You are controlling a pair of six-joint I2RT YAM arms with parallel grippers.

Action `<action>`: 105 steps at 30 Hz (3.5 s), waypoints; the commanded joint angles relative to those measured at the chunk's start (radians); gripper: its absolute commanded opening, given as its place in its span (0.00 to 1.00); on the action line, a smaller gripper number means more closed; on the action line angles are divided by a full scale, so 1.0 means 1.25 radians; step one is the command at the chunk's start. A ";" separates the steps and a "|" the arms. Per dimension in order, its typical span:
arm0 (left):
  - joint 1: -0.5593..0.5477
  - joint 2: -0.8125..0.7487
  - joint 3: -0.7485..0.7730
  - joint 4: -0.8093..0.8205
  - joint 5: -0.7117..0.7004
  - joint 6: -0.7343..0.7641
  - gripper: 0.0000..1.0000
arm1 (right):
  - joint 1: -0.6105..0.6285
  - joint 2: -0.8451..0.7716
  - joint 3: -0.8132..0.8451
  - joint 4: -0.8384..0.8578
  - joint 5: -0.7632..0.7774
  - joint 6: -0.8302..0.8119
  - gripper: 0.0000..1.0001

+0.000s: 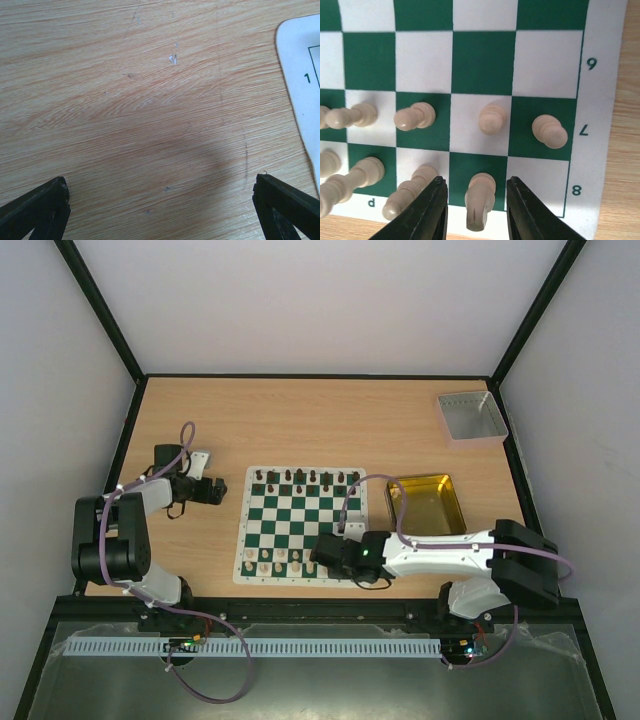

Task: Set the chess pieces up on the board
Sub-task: Place the chess piece on the chessboard, then pick up the chess piece from the storage box, then place the chess piece on the chessboard.

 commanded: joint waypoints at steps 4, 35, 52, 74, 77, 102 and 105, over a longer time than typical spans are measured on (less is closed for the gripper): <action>0.006 0.014 0.020 -0.020 0.012 0.002 1.00 | -0.091 -0.099 0.072 -0.130 0.118 -0.056 0.31; 0.006 0.031 0.030 -0.026 0.016 0.003 0.99 | -0.779 0.020 0.059 0.156 -0.141 -0.388 0.31; 0.006 0.034 0.031 -0.028 0.016 0.003 0.99 | -0.779 0.055 0.004 0.220 -0.160 -0.395 0.31; 0.006 0.038 0.033 -0.030 0.018 0.004 0.99 | -0.782 0.078 0.003 0.233 -0.118 -0.390 0.09; 0.006 0.037 0.033 -0.030 0.018 0.004 0.99 | -0.781 0.078 0.008 0.220 -0.111 -0.391 0.06; 0.006 0.045 0.037 -0.031 0.016 0.002 0.99 | -0.401 -0.336 -0.013 -0.149 0.060 -0.199 0.06; 0.006 0.046 0.037 -0.031 0.014 0.002 0.99 | -0.301 -0.366 -0.060 -0.152 0.067 -0.122 0.06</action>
